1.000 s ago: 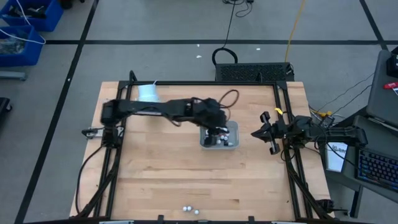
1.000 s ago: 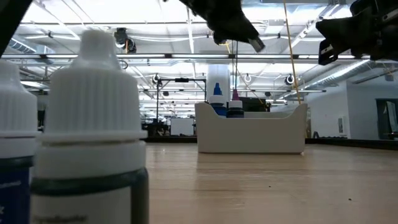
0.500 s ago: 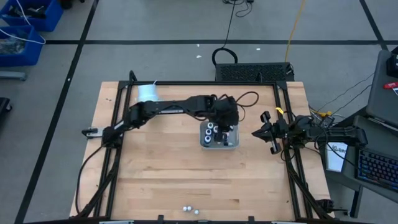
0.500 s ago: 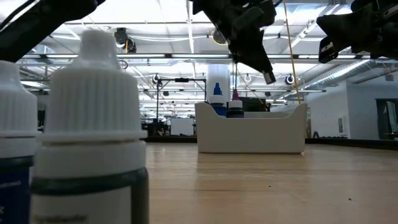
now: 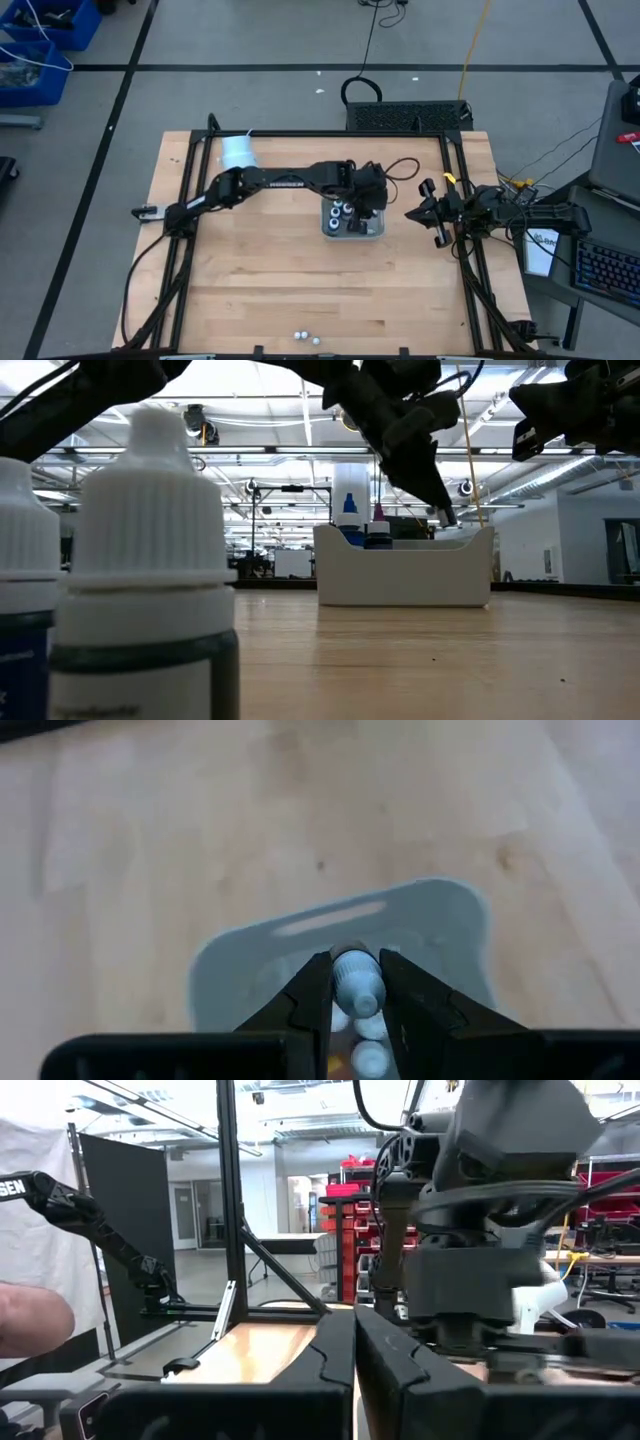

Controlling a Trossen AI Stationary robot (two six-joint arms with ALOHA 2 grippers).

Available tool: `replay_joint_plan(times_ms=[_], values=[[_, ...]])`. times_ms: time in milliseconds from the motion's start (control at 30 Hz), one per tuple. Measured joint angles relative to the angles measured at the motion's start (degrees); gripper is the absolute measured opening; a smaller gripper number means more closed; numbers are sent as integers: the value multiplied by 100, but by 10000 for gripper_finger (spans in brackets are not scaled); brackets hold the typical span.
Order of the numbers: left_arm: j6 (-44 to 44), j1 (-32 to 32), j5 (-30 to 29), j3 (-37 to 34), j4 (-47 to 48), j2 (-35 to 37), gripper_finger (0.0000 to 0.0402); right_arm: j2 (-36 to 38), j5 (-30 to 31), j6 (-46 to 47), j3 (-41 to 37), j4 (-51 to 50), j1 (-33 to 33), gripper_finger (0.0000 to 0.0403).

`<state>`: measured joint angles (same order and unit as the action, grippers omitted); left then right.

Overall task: Pick & Place food coloring
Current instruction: Put the small violet food coloring bottle into the bin

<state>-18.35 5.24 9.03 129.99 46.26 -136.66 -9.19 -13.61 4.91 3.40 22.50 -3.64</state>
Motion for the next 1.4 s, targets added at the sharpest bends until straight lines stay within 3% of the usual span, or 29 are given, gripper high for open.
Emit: replay_joint_plan(times_ms=[333,600,1400], values=[[-255,-233,66,-1,41,-207,76,0,-2,-2,0,-7,0,0],[-575,-377,-462,-7,152,-335,76,0,-2,-2,0,-36,0,0],[-841,-306,-470,-4,13,-587,76,2,-2,-2,0,-52,-1,0]])
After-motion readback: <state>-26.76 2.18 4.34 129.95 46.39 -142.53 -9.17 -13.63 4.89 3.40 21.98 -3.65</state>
